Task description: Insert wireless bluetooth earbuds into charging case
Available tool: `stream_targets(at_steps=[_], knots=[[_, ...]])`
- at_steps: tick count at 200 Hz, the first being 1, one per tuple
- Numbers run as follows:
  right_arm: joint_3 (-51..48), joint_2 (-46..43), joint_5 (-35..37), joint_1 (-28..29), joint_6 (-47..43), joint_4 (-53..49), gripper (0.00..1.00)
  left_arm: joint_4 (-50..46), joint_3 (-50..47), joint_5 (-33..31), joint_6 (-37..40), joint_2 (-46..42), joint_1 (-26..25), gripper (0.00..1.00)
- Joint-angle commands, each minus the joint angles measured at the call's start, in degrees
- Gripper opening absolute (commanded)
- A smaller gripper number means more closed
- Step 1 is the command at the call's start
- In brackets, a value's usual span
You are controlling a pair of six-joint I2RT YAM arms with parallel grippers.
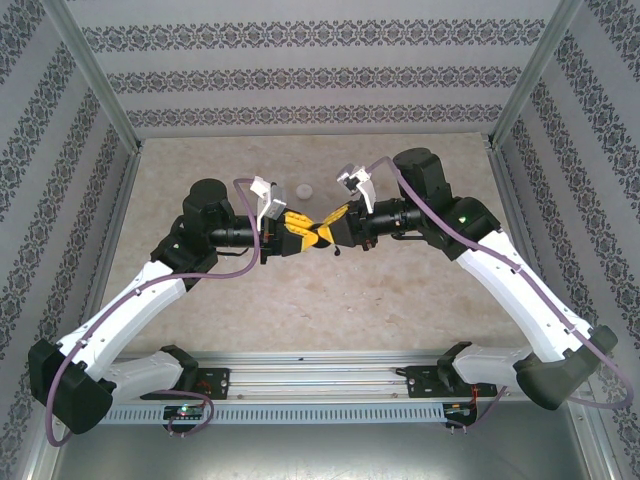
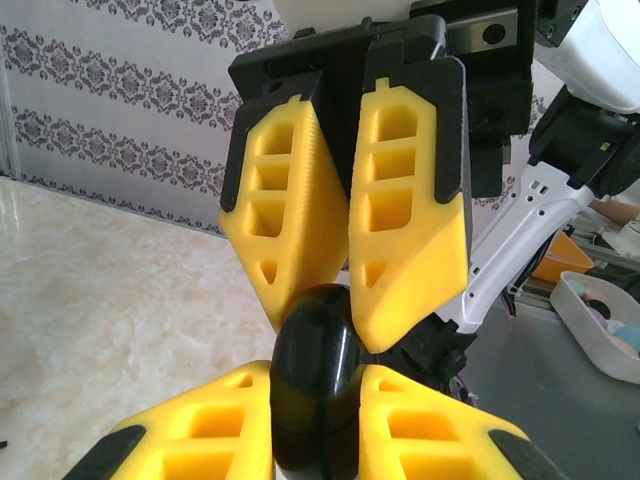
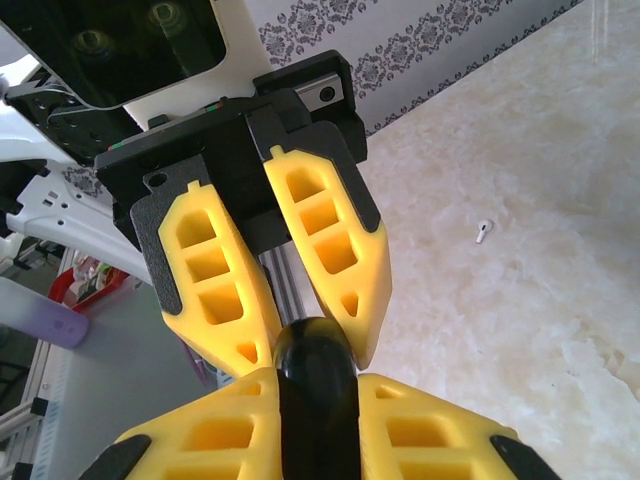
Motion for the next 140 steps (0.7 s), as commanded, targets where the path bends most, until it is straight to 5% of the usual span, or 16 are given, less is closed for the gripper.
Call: stream_targets(at_steps=[1,39,84,140], knots=[[-1.93,-0.13,-2.12,0.57,0.91,3.37,0.28,5.27,2.08,1.88,-2.45,0.86,-0.34,0.12],[-3.06,-1.02,-2.67,0.5,0.14,3.63,0.36,6.68,2.32,3.09,-3.74,1.24,-0.37,0.11],[-2.99,-0.76,-4.98,-0.27,0.22,1.95,0.15,7.64,2.56,3.44,-5.25,1.34,-0.3,0.12],[-5.16,-2.92,-5.74,-1.85,3.2,7.33,0.07,13.78,0.77,2.39,-10.01,1.52,-0.22,0.24]])
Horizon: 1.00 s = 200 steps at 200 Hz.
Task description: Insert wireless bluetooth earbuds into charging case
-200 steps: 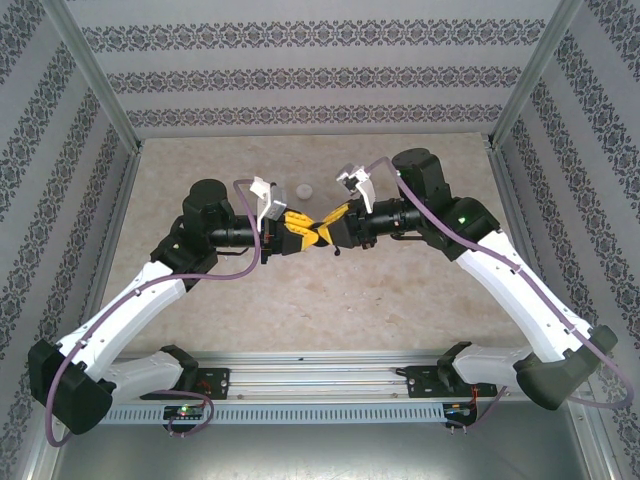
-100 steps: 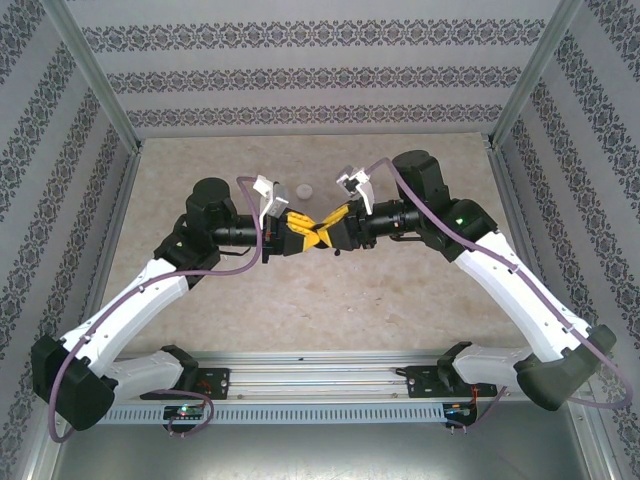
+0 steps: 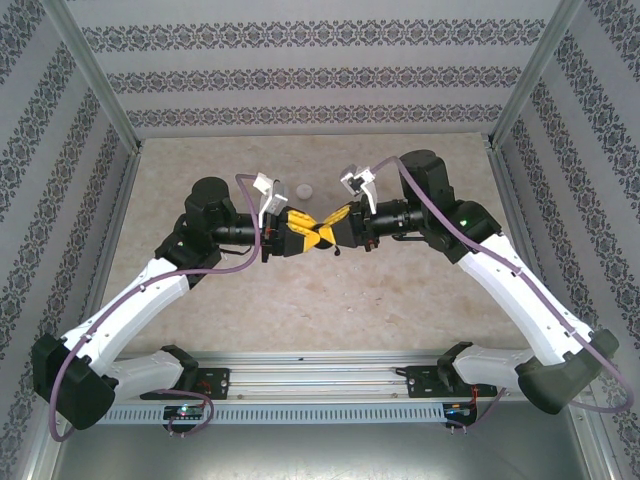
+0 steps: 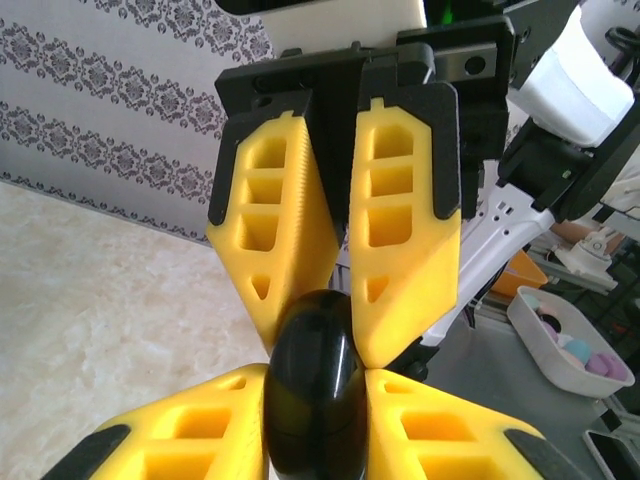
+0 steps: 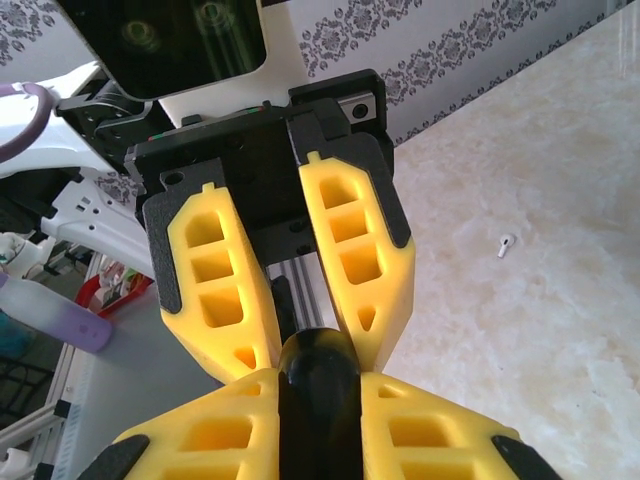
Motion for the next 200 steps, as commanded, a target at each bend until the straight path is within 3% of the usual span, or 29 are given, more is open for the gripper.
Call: stream_targets(at_steps=[1,48,64,154,200], knots=[[-2.03,-1.39,-1.7,-0.38,1.5,2.81,0.07,9.33,0.63,-0.63,-3.45,0.03,-0.19,0.24],[-2.61,-3.26,2.65,-0.71,-0.01,3.38,0.07,11.8,-0.65,-1.54,-5.02,-0.4,0.32,0.5],[-2.61,-3.82,3.69,-0.89,-0.41,3.55,0.06,11.35,-0.69,-1.59,-6.41,-0.4,0.82,0.54],[-2.57,-4.6,4.34,-1.59,1.31,6.5,0.06,9.95,-1.64,-1.02,-11.83,2.28,0.31,0.53],[-2.63,-4.26,3.95,-1.59,2.27,7.11,0.06,7.87,-1.05,-0.94,-9.97,2.88,-0.72,0.41]])
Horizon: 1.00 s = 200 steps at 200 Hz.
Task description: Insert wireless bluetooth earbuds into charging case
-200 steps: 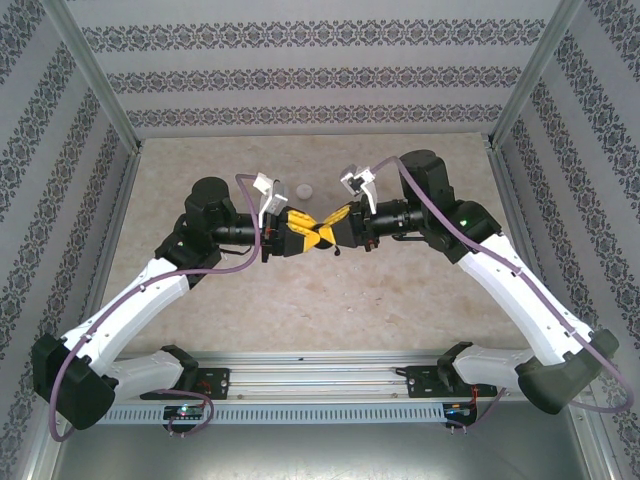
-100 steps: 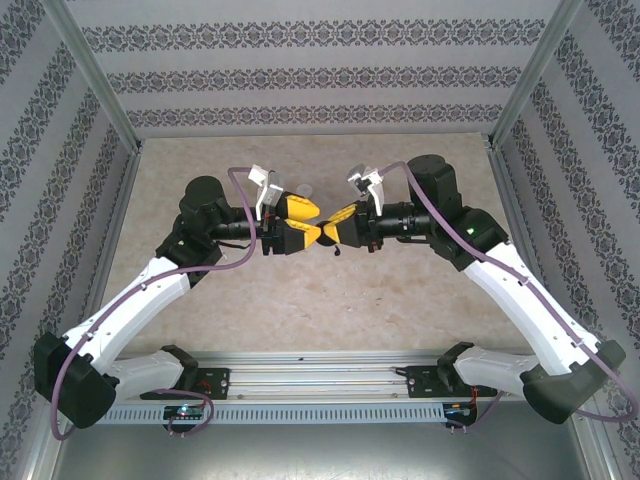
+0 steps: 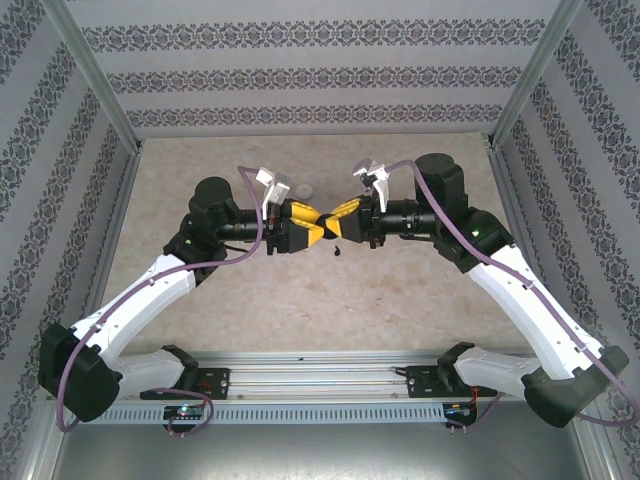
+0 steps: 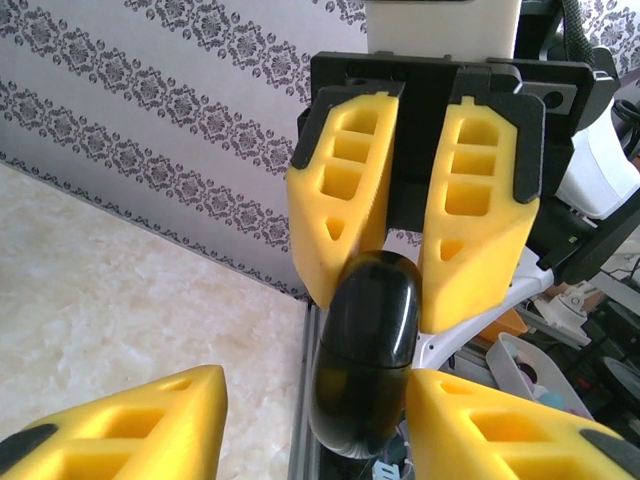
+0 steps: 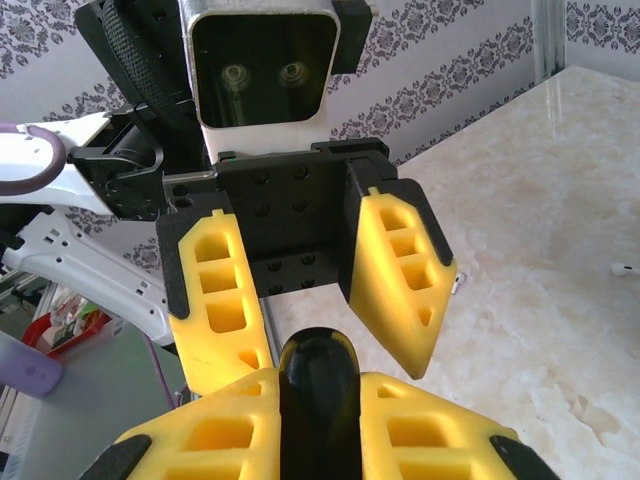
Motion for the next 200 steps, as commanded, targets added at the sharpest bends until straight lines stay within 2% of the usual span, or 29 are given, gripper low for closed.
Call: stream_targets(at_steps=[1,59,95,128,174,200], knots=[[-0.22,-0.15,-0.69,-0.3,0.75,2.09,0.06,-0.09,0.52,0.7,0.81,0.31,-0.85,0.4],[0.14,1.16,-2.12,-0.22,1.78,2.22,0.06,-0.16,0.38,1.01,1.44,0.05,-1.07,0.33],[0.23,1.61,-2.08,-0.06,1.99,2.28,0.06,0.45,-0.06,1.05,1.79,-0.11,-1.24,0.36],[0.4,1.7,-1.56,-0.13,1.85,2.07,0.06,-0.25,-0.23,1.39,2.35,-0.03,-1.42,0.31],[0.8,2.05,-1.46,-0.22,1.82,1.58,0.06,-2.57,-0.42,1.23,4.29,-0.73,-1.42,0.36],[0.93,2.31,-1.68,-0.31,1.89,1.58,0.06,-3.23,-0.46,1.27,4.8,-0.96,-1.46,0.34]])
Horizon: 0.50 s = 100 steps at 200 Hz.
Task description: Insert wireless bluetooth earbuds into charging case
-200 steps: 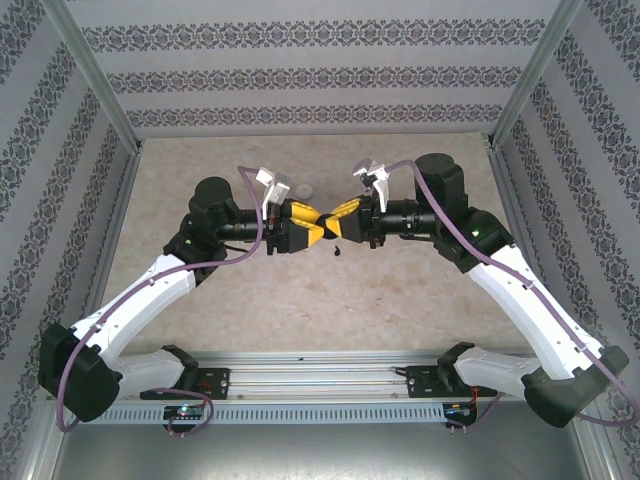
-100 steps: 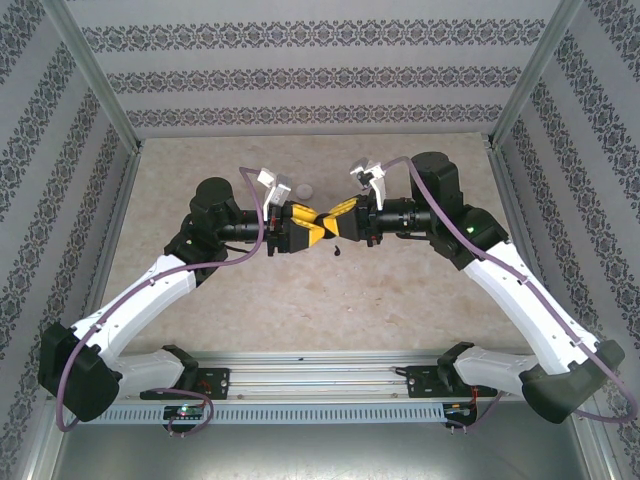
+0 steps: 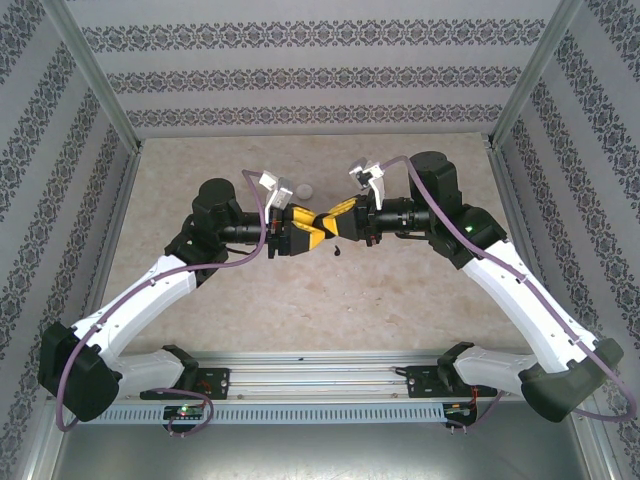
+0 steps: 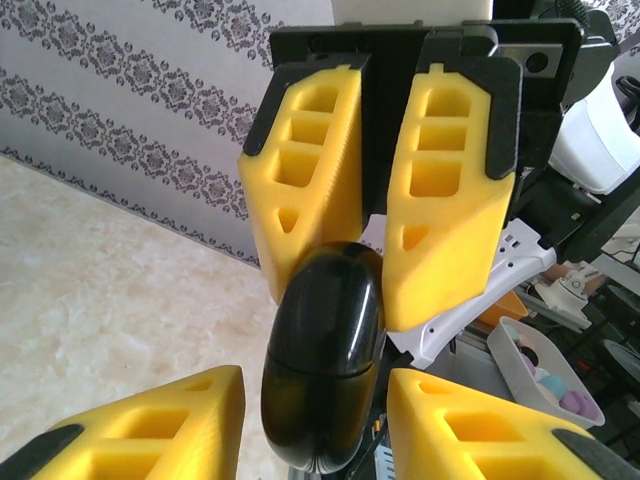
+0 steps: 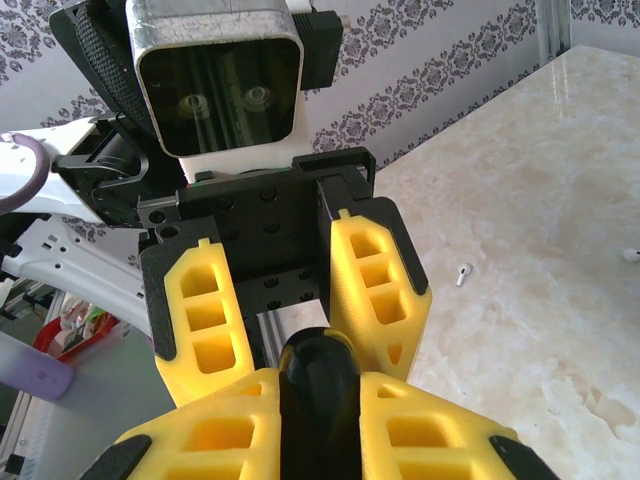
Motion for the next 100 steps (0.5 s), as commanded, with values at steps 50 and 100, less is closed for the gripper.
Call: stream_targets(at_steps=[50,100], knots=[[0.67,0.93,-1.93,-0.35,0.69,1.05,0.07,-0.08,-0.11,0.09,3.01,-1.13,-0.87,0.05],[-1.28,3.51,-6.39,-4.87,7.39,3.47,0.12,3.6,-4.06,-2.0,7.06,-4.33,-0.84,0.0]])
